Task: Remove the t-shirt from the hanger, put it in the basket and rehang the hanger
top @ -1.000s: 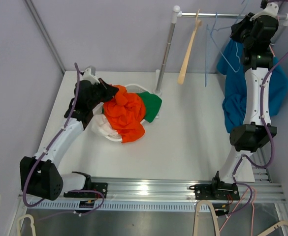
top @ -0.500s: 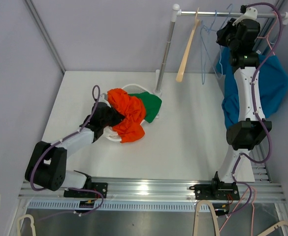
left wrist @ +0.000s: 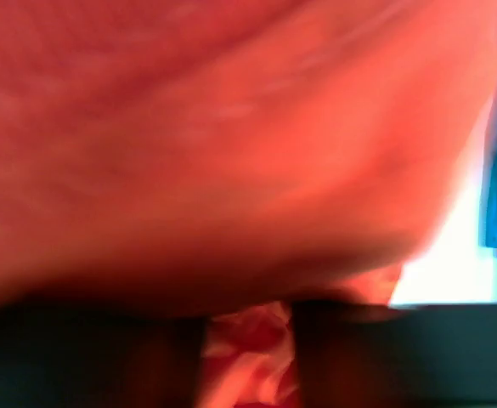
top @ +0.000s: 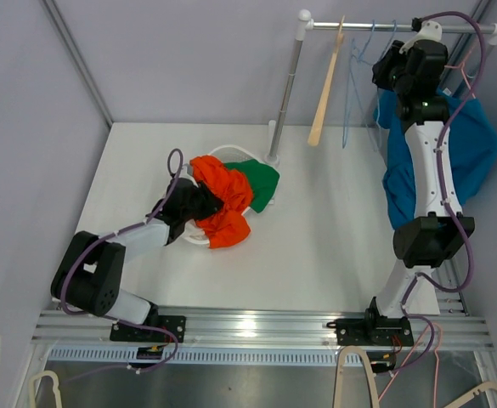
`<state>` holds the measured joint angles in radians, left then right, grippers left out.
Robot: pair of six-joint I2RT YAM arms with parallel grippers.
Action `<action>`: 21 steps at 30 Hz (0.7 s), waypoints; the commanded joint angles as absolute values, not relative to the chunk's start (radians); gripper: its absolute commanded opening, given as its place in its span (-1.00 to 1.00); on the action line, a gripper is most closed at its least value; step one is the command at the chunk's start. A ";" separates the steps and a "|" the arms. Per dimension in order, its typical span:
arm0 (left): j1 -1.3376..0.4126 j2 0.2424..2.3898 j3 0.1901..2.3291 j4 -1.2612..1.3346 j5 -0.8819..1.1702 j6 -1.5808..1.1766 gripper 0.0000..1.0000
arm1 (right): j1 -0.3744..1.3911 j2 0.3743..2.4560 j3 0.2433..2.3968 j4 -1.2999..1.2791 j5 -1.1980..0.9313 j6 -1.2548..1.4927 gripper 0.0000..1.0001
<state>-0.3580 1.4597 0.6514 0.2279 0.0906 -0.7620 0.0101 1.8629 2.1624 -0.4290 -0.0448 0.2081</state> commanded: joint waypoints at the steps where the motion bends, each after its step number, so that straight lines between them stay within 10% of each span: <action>1: -0.373 1.444 0.680 0.196 0.109 -0.778 -0.01 | -0.028 1.767 2.163 -0.420 -0.003 0.199 -0.44; 4: -0.373 1.410 0.706 0.131 0.060 -0.788 0.98 | -0.041 1.718 2.161 -0.431 0.107 0.178 -0.05; 21: -0.457 0.987 0.739 -0.037 -0.127 -0.787 0.99 | -0.270 1.824 2.424 -0.572 -0.024 0.227 0.70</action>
<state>-0.4267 1.0363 0.7017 -0.0032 -0.0940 -0.7856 -0.2348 1.7535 2.3425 -0.4992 0.0826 0.2150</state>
